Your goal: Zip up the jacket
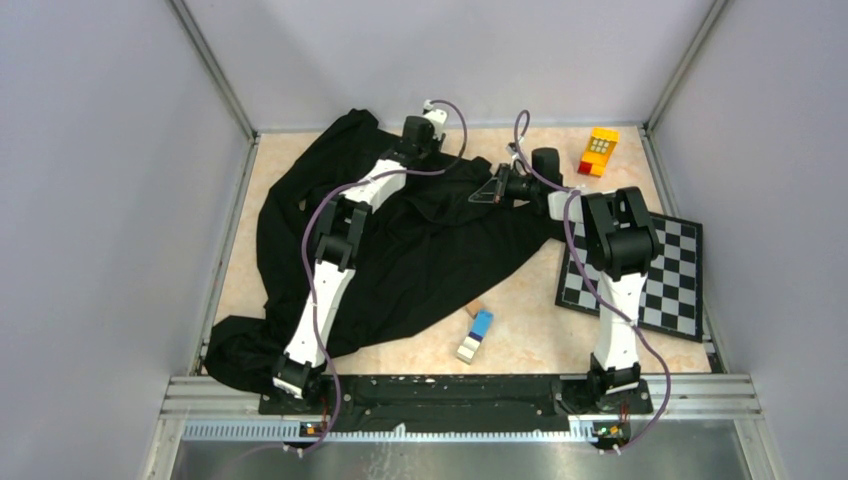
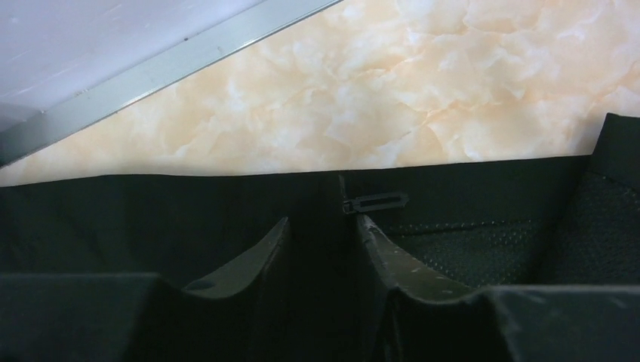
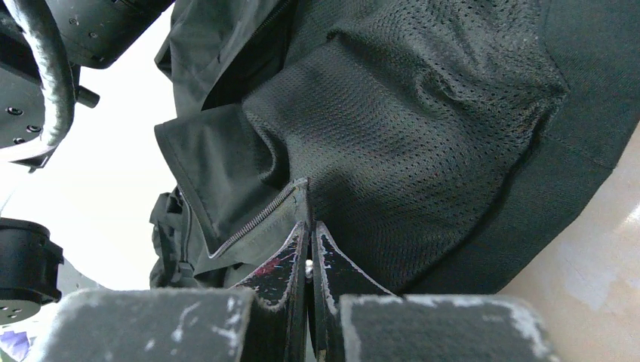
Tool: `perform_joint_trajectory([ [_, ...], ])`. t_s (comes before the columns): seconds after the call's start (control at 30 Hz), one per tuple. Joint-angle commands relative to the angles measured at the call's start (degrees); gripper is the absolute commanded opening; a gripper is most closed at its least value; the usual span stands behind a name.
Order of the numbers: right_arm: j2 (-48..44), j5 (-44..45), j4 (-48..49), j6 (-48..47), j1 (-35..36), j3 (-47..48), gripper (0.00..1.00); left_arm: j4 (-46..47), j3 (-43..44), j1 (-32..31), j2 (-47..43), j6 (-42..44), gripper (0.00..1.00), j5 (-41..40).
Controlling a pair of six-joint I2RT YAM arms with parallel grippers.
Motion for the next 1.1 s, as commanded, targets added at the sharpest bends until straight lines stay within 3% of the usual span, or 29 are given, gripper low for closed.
perform_joint_trajectory([
  [0.0, -3.11, -1.24, 2.47, -0.16, 0.64, 2.07, 0.00, 1.57, 2.44, 0.37, -0.73, 1.20, 0.30, -0.85],
  [0.1, -2.13, -0.66, -0.15, -2.05, 0.74, 4.08, 0.00, 1.34, 2.58, 0.55, -2.91, 1.40, 0.12, -0.10],
  [0.23, 0.68, -0.37, -7.58, -7.70, 1.28, 12.08, 0.00, 0.98, 1.29, 1.23, -7.02, 0.57, 0.00, 6.66],
  [0.37, 5.00, 0.80, -20.90, -14.02, 2.52, 24.40, 0.00, 2.19, -3.56, 2.73, -11.82, -3.12, 0.00, 13.32],
  [0.6, 12.71, -1.94, -28.45, -8.53, 3.06, 38.90, 0.00, 6.00, -12.55, 5.29, -18.26, -10.15, 0.00, 23.25],
  [0.83, 16.67, -2.42, -36.96, -12.44, 4.07, 47.51, 0.00, 15.11, -23.12, 5.74, -24.57, -12.22, 0.00, 31.43],
  [1.07, 18.06, -5.09, -36.89, -14.01, 4.17, 50.05, 0.00, 20.20, -29.43, 5.95, -27.10, -12.66, 0.00, 40.58],
])
